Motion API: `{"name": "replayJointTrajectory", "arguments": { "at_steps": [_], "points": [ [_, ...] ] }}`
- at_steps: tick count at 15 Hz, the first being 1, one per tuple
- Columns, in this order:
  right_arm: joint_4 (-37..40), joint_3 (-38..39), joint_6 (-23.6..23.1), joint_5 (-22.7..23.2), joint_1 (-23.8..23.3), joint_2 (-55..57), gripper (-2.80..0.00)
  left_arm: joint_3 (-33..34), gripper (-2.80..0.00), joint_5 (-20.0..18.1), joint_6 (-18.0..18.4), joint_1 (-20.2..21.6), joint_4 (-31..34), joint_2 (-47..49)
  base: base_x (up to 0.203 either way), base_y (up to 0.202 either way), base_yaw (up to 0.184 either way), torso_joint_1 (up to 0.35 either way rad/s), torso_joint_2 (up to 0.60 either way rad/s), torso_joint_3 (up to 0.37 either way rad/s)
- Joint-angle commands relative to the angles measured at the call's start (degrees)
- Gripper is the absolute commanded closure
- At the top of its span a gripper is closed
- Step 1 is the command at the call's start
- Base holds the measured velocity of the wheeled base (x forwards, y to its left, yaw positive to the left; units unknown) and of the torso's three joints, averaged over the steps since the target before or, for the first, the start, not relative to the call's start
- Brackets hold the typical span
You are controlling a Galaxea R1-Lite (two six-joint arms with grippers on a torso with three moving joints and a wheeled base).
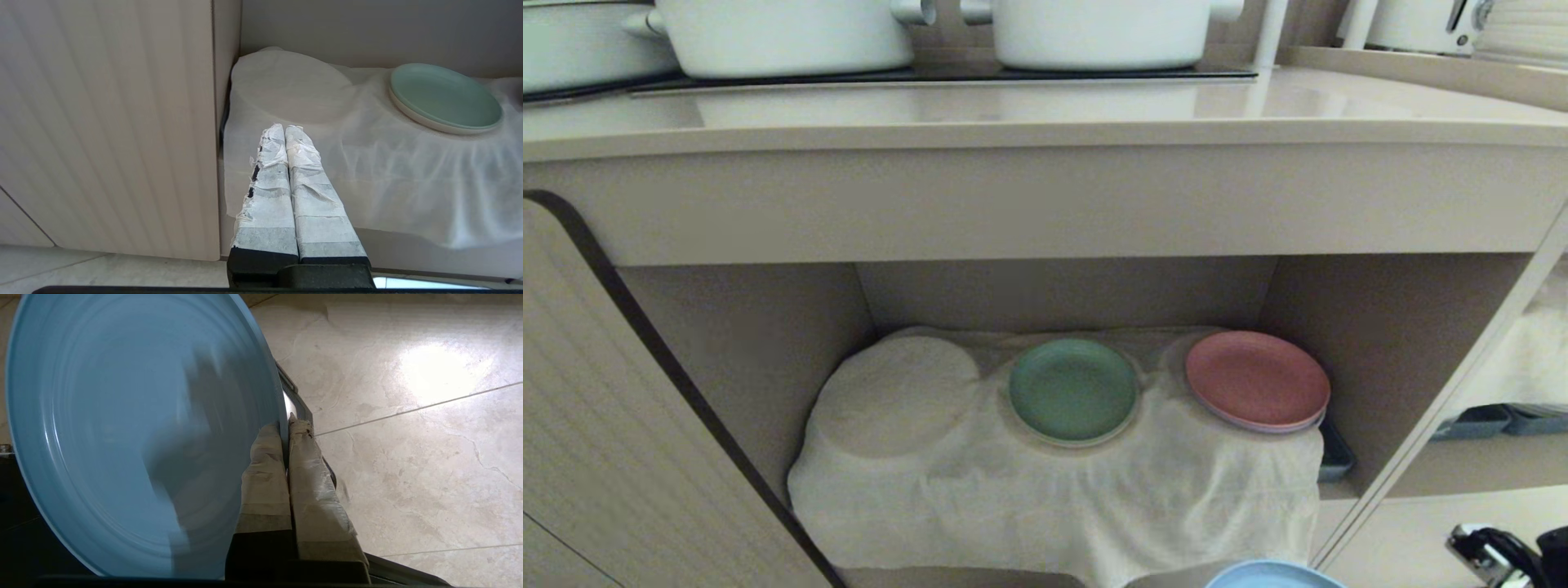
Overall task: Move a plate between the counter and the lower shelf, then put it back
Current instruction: Put the plate
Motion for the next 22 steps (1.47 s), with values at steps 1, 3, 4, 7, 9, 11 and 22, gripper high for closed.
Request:
{"name": "replayJointTrajectory", "arguments": {
  "at_steps": [1, 3, 4, 7, 9, 11, 22],
  "points": [
    [-0.1, 0.0, 0.1, 0.1, 0.2, -0.1, 0.0, 0.0, 0.0, 0.0, 0.0, 0.0, 0.0, 0.0, 0.0, 0.0, 0.0, 0.0, 0.0, 0.0],
    [-0.1, -0.1, 0.1, 0.1, 0.5, 0.1, 0.0, 0.0, 0.0, 0.0, -0.1, 0.0, 0.0, 0.0, 0.0, 0.0, 0.0, 0.0, 0.0, 0.0],
    [-0.2, -0.2, 0.1, 0.2, 0.6, 0.1, 0.0, 0.0, 0.0, 0.0, -0.1, 0.0, 0.0, 0.0, 0.0, 0.0, 0.0, 0.0, 0.0, 0.0],
    [-0.2, -0.4, 0.1, 0.2, 0.6, 0.2, 0.0, 0.0, 0.0, 0.0, -0.1, 0.0, 0.0, 0.0, 0.0, 0.0, 0.0, 0.0, 0.0, 0.0],
    [-0.2, -0.5, 0.1, 0.2, 0.6, 0.2, 0.0, 0.0, 0.0, 0.0, 0.0, 0.0, 0.0, 0.0, 0.0, 0.0, 0.0, 0.0, 0.0, 0.0],
    [-0.1, -0.3, 0.1, 0.1, 0.6, 0.1, 0.0, 0.0, 0.0, 0.0, -0.1, 0.0, 0.0, 0.0, 0.0, 0.0, 0.0, 0.0, 0.0, 0.0],
    [-0.2, -0.2, 0.1, 0.1, 0.6, -0.2, 0.0, 0.0, 0.0, 0.0, -0.1, 0.0, 0.0, 0.0, 0.0, 0.0, 0.0, 0.0, 0.0, 0.0]
  ]
}}
